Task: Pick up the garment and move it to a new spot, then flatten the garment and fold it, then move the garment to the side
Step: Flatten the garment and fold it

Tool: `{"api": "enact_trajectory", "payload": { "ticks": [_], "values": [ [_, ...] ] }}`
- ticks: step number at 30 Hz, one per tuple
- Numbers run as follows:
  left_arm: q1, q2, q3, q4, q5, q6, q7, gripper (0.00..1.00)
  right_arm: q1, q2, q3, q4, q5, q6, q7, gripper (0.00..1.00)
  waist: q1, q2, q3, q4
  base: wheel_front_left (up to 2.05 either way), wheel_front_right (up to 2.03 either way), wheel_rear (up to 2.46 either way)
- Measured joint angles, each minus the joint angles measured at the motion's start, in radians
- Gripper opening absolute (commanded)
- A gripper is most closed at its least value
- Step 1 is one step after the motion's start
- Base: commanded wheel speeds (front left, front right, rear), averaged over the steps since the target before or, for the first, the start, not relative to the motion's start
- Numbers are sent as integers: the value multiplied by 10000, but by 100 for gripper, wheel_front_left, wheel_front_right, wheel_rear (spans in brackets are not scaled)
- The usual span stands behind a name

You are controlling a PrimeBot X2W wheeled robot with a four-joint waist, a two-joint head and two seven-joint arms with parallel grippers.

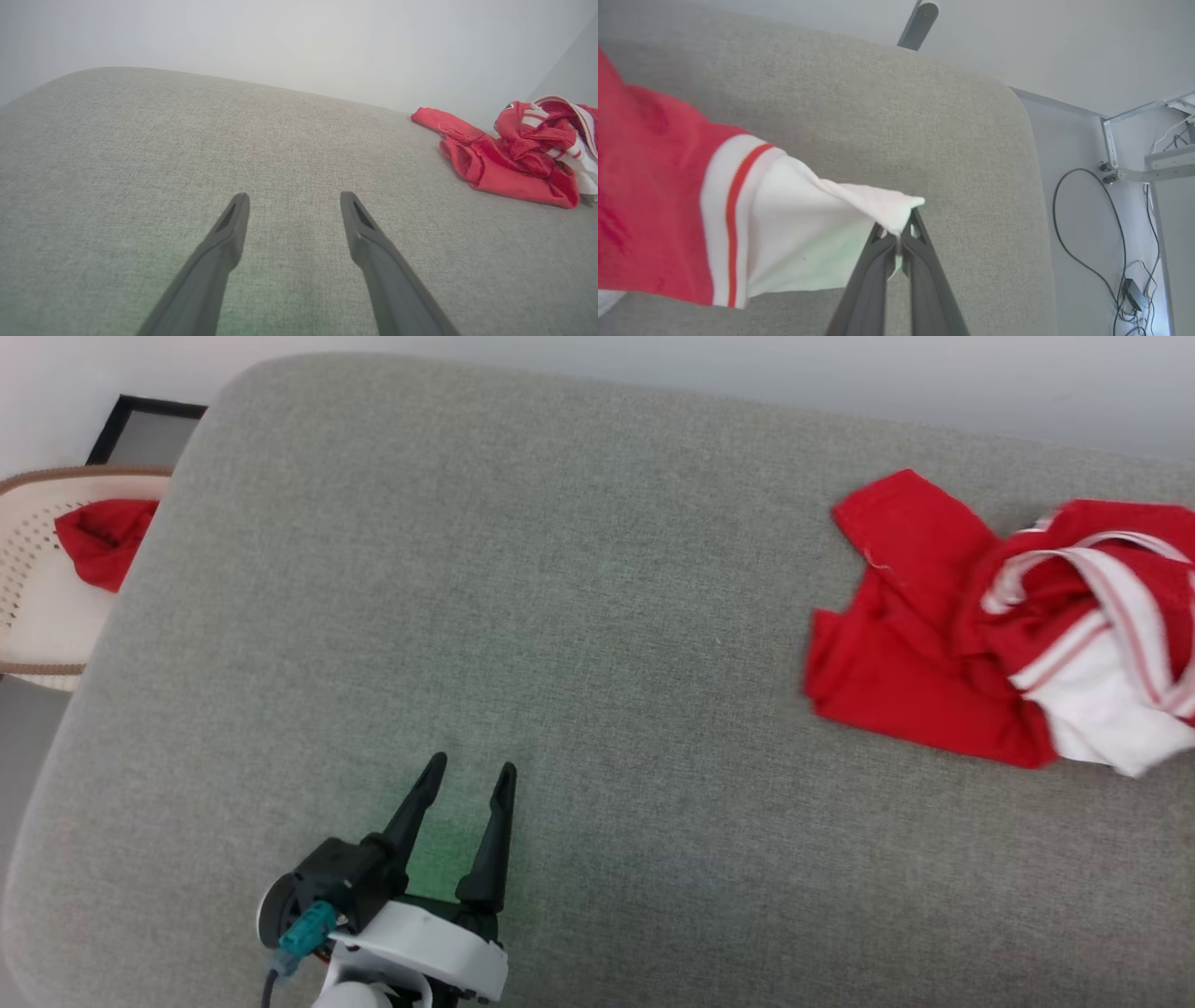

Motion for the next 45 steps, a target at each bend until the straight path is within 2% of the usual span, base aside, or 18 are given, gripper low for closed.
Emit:
{"api": "enact_trajectory", "payload": {
  "ticks": [2,9,16,17,19,23,28,33,39,42,45],
  "values": [
    [-62,0,-29,-2,-36,0,0,100,220,27,-456,242,-259,0,-217,0,0,0,46,47,0,0,0],
    [-152,15,-59,33,-58,0,0,100,430,880,-1542,1471,-715,0,-963,0,0,0,255,159,0,0,0],
    [-332,113,-61,65,-71,0,0,100,142,1484,-1791,2021,-1425,0,-2063,0,0,0,408,228,0,0,0],
    [-340,140,-38,73,-73,0,0,100,64,1536,-1783,2054,-1503,0,-2199,29,0,0,411,210,0,0,0],
    [-351,198,8,102,-73,0,0,100,-45,1605,-1810,2171,-1572,0,-2512,100,1,0,396,158,0,0,0],
    [-522,357,-79,79,-163,0,0,100,-139,1649,-1827,2408,-1369,0,-3496,100,0,0,272,11,0,0,0],
    [-939,869,-222,21,-431,0,0,100,229,1684,-1396,1889,-886,-2,-5609,100,1,0,-51,-193,0,0,0],
    [-1501,1655,-842,81,-930,0,328,100,1021,2391,-268,1145,284,0,-7214,100,0,-1,-345,-589,0,0,0],
    [-2924,2663,-2119,-305,-1860,0,2056,100,1958,3166,1436,-56,978,0,-8376,100,0,0,-651,-1201,0,0,0],
    [-3879,2922,-2966,-408,-2612,-2,3250,100,2360,3542,2079,-556,1068,0,-8623,100,0,0,-775,-1521,0,0,0],
    [-4856,2911,-3726,-364,-3710,-2,4366,100,2662,3875,2483,-945,1103,0,-8715,100,0,0,-841,-1847,0,0,0]
  ]
}}
